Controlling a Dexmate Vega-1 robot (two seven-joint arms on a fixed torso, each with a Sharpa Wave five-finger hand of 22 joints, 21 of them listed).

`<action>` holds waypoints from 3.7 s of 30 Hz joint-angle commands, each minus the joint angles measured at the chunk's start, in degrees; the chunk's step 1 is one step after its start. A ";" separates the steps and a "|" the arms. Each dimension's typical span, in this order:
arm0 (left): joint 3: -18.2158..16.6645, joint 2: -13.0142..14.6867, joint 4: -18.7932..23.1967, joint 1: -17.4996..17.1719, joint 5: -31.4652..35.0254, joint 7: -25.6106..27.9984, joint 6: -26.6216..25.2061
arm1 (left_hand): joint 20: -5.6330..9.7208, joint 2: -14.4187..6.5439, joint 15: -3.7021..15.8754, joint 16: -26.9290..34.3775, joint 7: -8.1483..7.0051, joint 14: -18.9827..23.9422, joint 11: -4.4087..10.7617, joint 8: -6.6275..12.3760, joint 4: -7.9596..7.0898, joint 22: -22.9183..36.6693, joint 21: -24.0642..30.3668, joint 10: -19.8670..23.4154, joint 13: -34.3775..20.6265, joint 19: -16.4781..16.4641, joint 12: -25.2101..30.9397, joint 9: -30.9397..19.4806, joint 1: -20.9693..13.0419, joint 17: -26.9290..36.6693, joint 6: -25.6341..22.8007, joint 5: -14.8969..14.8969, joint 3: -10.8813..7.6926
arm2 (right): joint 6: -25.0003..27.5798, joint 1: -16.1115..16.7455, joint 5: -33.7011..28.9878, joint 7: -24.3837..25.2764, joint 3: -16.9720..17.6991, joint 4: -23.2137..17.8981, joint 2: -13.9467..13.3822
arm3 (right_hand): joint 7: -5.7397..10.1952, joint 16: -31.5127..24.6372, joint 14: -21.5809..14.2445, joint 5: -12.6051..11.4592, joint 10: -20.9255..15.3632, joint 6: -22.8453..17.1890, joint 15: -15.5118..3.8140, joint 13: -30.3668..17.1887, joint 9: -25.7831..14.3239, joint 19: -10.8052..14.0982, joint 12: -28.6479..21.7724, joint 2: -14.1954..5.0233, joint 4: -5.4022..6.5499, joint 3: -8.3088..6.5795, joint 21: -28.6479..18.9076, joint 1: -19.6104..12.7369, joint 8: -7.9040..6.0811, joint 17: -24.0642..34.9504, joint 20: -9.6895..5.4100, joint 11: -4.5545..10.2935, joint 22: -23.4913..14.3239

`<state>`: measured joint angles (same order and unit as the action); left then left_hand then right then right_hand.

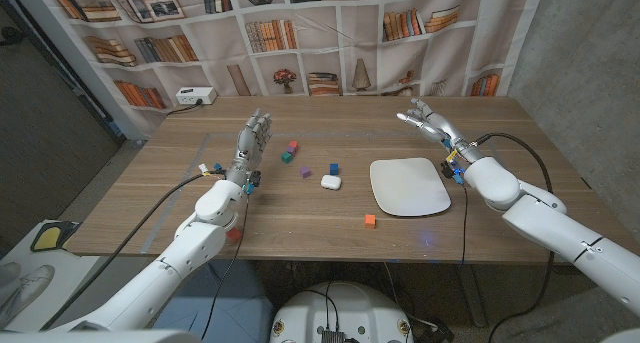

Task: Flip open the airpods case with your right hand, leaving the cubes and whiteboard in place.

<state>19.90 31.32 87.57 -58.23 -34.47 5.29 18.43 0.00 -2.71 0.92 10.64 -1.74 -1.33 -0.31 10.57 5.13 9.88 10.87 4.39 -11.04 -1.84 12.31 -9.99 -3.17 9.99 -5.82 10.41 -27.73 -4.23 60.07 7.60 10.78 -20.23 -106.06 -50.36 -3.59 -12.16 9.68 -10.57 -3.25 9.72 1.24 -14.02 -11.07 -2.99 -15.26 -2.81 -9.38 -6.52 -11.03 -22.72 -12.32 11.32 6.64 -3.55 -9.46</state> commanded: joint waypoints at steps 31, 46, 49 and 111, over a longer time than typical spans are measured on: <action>0.81 -0.71 -1.79 1.29 -0.07 -1.11 0.47 | 0.51 0.24 -0.07 -0.09 0.32 0.16 -0.12 0.14 0.25 0.15 0.30 0.47 -0.13 -0.43 0.03 -0.20 -0.08 0.20 -0.43 0.23 0.31 | 9.66 3.78 -5.16 -0.35 1.81 -10.04 -5.08 | -0.17 0.27 4.71 0.28 1.55 1.91 0.55 -0.80 -0.17 -1.30 0.67 0.12 0.73 -0.48 0.44 -1.24 0.55 0.24 -0.06 -0.56 -0.24; 1.07 -0.66 -0.62 0.51 0.56 -0.39 0.52 | 0.40 0.24 -0.04 -0.06 0.30 0.28 -0.12 0.14 0.29 0.15 0.27 0.65 -0.14 -0.37 0.08 -0.20 -0.08 0.20 -0.50 0.23 0.36 | 11.72 6.67 -8.40 1.52 3.15 -13.59 -6.78 | -0.07 -0.13 3.80 0.32 -0.60 0.74 0.35 -1.11 -0.17 -0.81 -0.12 0.07 0.76 -0.69 0.23 -1.70 0.14 0.22 -0.10 -0.52 -0.24; 0.98 -0.57 -0.18 0.15 0.59 -0.05 0.41 | 0.40 0.24 -0.05 -0.06 0.30 0.29 -0.06 0.13 0.29 0.16 0.27 0.66 -0.14 -0.37 0.08 -0.20 -0.08 0.20 -0.50 0.23 0.37 | 12.43 6.96 -9.26 1.59 3.14 -14.44 -7.07 | 0.20 -0.09 3.92 0.33 0.12 1.06 0.53 -1.22 -0.17 -0.85 0.17 0.13 0.75 -0.73 0.26 -1.84 0.30 0.23 0.22 -0.38 -0.24; -0.40 -0.23 0.06 -2.44 -0.61 -0.24 2.20 | 0.05 -0.07 -0.04 -0.01 0.25 0.52 -0.14 0.15 -0.04 0.19 0.35 1.00 -0.14 -0.58 0.10 -0.21 0.39 0.27 -0.80 0.26 0.63 | 34.09 2.78 -26.72 -4.27 -6.69 -29.17 -7.15 | 1.26 -1.65 -1.98 0.22 -9.10 -3.19 0.75 -3.44 -0.15 2.95 -3.36 0.81 -0.23 -2.62 -0.13 -6.93 -0.73 0.13 4.29 0.39 -0.19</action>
<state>19.78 32.03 88.26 -60.39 -34.09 5.71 19.45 0.31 -2.71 0.61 10.64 -1.53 -1.02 -0.41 10.57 5.36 9.88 10.87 4.92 -11.04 -2.15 12.31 -9.98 -3.16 9.99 -6.03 10.41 -27.00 27.25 64.51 -16.78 8.88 -24.99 -134.23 -58.18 -2.16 -13.78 7.85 -10.35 -12.30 6.85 2.07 -17.27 -11.06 -0.36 -18.53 -2.06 -9.48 -8.64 -11.03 -28.90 -12.76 11.32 10.72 -2.94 -9.46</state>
